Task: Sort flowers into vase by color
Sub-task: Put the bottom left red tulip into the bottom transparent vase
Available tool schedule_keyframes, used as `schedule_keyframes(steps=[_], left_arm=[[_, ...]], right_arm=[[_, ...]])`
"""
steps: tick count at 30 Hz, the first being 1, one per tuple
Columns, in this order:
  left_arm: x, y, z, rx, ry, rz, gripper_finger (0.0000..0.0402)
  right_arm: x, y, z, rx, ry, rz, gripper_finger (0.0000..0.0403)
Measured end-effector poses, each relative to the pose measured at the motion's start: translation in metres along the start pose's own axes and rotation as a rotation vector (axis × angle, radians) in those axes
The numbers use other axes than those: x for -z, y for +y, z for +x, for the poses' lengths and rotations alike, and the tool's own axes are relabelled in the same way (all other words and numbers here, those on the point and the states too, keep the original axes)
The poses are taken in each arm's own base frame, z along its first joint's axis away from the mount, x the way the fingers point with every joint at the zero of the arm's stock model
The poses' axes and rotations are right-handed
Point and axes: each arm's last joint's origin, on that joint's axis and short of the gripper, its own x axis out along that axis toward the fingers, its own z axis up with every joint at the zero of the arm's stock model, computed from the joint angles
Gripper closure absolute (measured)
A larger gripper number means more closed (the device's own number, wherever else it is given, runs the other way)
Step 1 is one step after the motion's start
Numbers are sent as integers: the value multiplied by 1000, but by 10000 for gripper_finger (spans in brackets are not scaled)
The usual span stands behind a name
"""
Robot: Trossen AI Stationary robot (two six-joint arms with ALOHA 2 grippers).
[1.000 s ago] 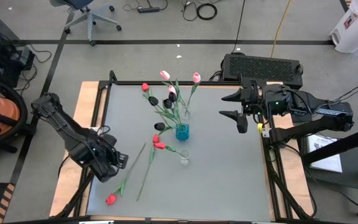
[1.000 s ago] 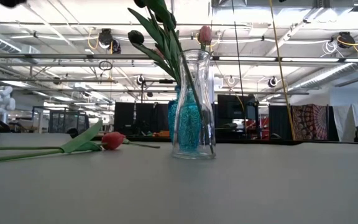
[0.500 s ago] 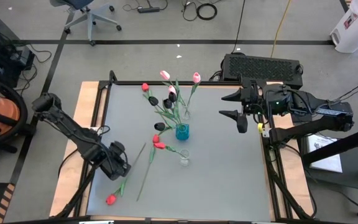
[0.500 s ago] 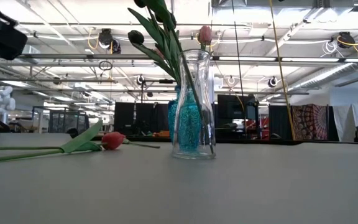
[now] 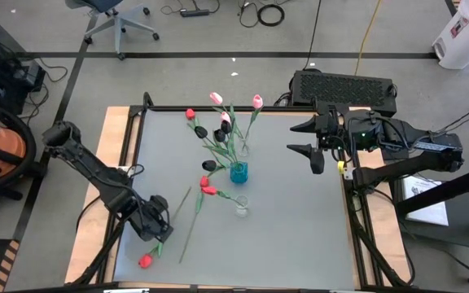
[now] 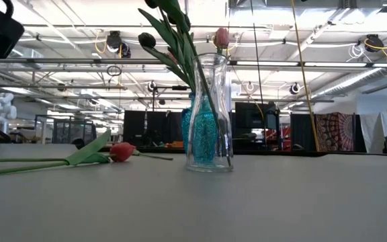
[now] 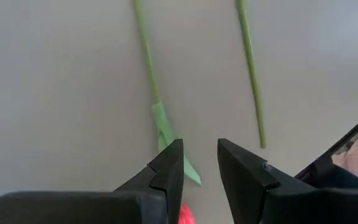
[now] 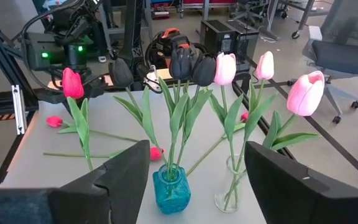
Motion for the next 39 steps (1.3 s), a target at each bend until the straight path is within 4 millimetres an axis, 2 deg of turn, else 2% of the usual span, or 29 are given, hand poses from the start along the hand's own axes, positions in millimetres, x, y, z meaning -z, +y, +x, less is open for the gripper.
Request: schedule_keyframes(steps=[8, 18, 39], left_arm=[[5, 1, 0, -6, 23, -103, 297], [15, 0, 0, 9, 58, -149, 297], [16, -3, -1, 29, 78, -269, 297]], right_arm=[[0, 0, 0, 0, 0, 0, 149], [0, 0, 0, 0, 0, 0, 149], [0, 0, 0, 0, 0, 0, 149]])
